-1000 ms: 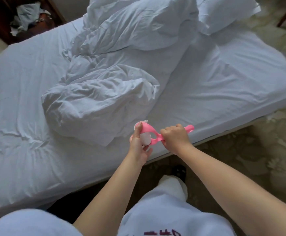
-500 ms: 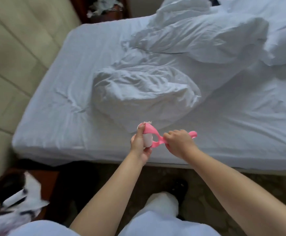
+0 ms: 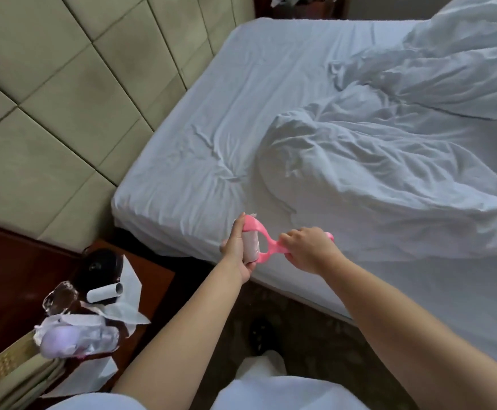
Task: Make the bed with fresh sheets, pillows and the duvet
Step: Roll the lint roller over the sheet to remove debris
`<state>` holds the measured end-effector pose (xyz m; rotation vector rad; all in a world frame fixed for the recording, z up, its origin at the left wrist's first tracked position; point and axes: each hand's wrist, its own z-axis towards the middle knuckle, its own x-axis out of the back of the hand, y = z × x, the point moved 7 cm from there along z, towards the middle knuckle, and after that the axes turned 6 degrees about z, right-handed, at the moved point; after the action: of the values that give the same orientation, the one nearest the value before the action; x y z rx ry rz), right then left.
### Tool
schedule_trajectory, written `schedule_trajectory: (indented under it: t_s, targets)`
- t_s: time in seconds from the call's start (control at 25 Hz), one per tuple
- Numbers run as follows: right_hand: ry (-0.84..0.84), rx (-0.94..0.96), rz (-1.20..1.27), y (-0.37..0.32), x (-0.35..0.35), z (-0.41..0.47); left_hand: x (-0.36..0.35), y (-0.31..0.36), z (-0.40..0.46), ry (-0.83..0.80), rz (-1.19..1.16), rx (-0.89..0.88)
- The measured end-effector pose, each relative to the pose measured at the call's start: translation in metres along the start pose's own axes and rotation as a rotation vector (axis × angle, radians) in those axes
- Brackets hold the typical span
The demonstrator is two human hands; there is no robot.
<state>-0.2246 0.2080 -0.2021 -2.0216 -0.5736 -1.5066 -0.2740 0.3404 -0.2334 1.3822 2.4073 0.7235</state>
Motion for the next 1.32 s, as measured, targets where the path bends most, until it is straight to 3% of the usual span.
schedule_trajectory:
  t_s: [0.2,0.36,0.64,0.92,1.32]
  targets:
    - [-0.024,-0.019,0.038,0.008,0.003,0.087,0.016,0.066,0.066,0.053,0.000,0.119]
    - [-0.097,0.026,0.147,0.012,-0.004,0.134,0.004,0.107,0.096,0.013,-0.033,0.103]
    - [-0.222,-0.061,0.388,0.042,-0.028,0.220,0.021,0.107,0.174,0.295,-0.006,0.045]
    - [-0.366,-0.234,0.587,0.032,-0.104,0.292,0.059,0.105,0.258,0.397,-0.131,0.130]
    - [-0.332,-0.440,0.608,0.003,-0.129,0.407,0.112,0.178,0.357,0.267,-0.296,0.117]
